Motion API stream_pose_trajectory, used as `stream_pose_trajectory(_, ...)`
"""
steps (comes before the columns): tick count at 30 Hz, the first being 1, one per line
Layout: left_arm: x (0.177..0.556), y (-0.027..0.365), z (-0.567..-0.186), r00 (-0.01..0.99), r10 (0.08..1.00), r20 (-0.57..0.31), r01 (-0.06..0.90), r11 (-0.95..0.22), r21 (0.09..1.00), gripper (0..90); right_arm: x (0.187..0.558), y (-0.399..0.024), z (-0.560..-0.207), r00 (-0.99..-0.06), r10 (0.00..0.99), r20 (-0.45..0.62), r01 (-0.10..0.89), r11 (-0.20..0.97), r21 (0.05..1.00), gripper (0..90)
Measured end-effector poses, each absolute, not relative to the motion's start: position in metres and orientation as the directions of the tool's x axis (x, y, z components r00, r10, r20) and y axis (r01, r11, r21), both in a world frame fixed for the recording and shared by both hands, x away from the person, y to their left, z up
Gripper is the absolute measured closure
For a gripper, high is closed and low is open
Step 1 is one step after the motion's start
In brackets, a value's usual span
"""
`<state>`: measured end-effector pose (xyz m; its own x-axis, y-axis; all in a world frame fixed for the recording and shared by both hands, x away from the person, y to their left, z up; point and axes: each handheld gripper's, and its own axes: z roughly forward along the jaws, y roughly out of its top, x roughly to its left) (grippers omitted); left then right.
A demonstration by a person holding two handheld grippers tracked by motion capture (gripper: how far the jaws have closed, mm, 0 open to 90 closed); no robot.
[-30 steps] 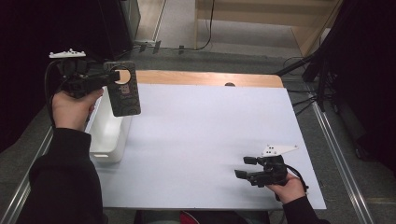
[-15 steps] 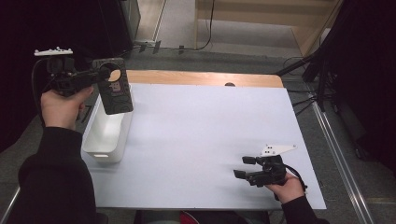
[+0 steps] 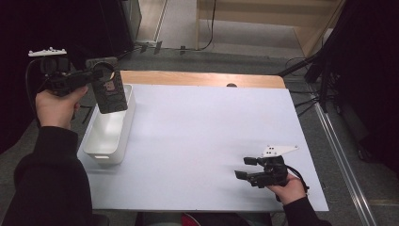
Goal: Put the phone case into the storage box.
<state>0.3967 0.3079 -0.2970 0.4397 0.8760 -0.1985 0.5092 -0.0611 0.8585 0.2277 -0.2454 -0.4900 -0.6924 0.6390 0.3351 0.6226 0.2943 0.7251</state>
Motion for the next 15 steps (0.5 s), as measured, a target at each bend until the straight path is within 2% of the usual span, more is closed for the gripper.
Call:
stream_pose_trajectory(8,0.408,0.309,-0.303,0.44,0.883,-0.164,0.501,-0.09,0.861,73.1,0.229,-0.243,-0.491,-0.692,0.637,0.339,0.625,0.295,0.722,26.8)
stream_pose_trajectory(15,0.419,0.31,-0.309,0.44,0.882,-0.168,0.501,-0.085,0.861,73.1,0.228,-0.243,-0.492,-0.694,0.635,0.339,0.626,0.299,0.72,26.8)
